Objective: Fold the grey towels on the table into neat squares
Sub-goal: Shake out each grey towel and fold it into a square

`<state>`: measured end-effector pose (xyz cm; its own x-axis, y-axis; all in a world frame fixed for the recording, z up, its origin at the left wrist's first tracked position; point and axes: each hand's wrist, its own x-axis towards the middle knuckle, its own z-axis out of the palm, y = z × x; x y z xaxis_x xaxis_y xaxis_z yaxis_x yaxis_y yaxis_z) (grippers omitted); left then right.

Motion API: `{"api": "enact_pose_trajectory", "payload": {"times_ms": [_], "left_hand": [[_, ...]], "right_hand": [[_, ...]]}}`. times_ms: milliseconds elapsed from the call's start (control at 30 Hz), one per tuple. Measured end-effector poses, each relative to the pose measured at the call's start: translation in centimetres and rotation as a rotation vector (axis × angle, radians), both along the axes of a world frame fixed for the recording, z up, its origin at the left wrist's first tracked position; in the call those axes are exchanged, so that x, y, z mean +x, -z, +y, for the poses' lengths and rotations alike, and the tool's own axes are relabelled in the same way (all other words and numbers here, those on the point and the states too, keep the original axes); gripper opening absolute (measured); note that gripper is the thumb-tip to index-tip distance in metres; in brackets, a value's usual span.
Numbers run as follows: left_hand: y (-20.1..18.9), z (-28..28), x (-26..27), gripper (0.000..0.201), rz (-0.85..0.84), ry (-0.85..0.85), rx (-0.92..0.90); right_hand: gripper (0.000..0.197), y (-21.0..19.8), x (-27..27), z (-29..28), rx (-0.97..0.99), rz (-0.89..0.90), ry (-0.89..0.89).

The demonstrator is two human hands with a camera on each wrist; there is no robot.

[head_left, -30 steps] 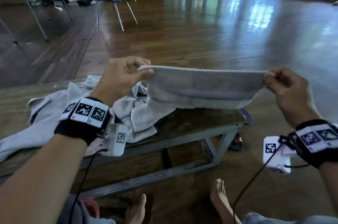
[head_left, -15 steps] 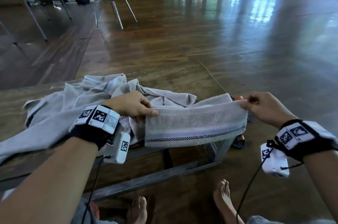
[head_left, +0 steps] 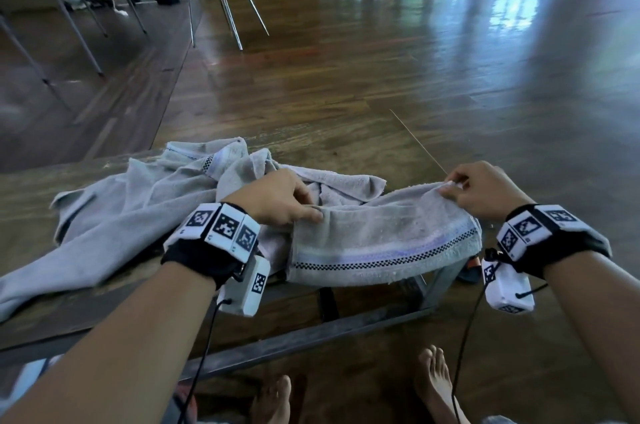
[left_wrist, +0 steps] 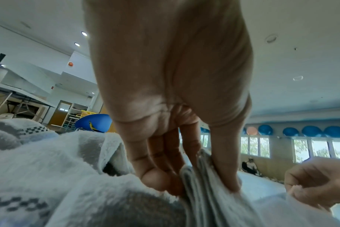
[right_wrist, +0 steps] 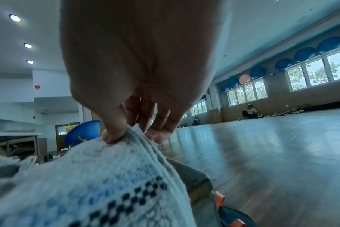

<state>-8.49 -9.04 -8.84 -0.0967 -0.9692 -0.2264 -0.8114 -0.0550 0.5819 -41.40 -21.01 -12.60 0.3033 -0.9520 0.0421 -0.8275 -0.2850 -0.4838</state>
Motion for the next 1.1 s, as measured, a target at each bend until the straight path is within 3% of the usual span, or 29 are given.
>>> {"api": "enact_pose_trajectory", "payload": {"times_ms": [100,200,300,367,467,533,667,800,867,933,1100], "left_hand": [[-2.4,0.9,0.8,0.017,0.046,-0.002,-0.072],[-5.2,2.8,2.9,0.018,0.128,-0.052,-0.176],[-6.7,4.8,5.8,0.035,0.282,-0.158,-0.238],[-6.4,5.5,7.0,0.039,0.32,-0.221,-0.211],[-4.6,5.7,7.6,0.019,0.036,-0.21,-0.173],[-3.7,5.7,7.6,0.016,-0.036,-0.202,-0.142],[-4.0,5.7,8.3,0.027,-0.026,-0.055,0.098],[-4.4,6.0,8.5,0.042,0.05,0.059,0.324],[-4.4,6.1,8.5,0.041,0.074,0.069,0.342],[-4.4,6.1,8.5,0.033,0.103,0.031,0.272],[-3.3,5.5,7.8,0.022,0.156,-0.173,0.03]], "right_hand": [[0.008,-2.3,-0.2,0.4,-0.027,-0.095,-0.043],[0.01,-4.8,-0.3,1.1,-0.069,-0.313,-0.088],[0.01,-5.9,0.3,1.8,-0.122,-0.417,-0.109],[0.01,-5.1,1.3,2.2,-0.09,-0.382,-0.108],[0.014,-2.7,3.0,2.6,-0.069,-0.129,-0.115],[0.013,-2.0,3.6,2.6,-0.076,-0.028,-0.115],[0.015,-2.7,3.2,1.8,-0.024,-0.079,-0.192],[0.019,-3.3,2.7,2.0,0.323,-0.007,-0.415],[0.022,-3.3,2.5,2.0,0.388,0.014,-0.451],[0.021,-3.1,2.4,1.9,0.346,-0.039,-0.418],[0.011,-1.4,3.3,0.9,-0.021,-0.155,-0.138]]}}
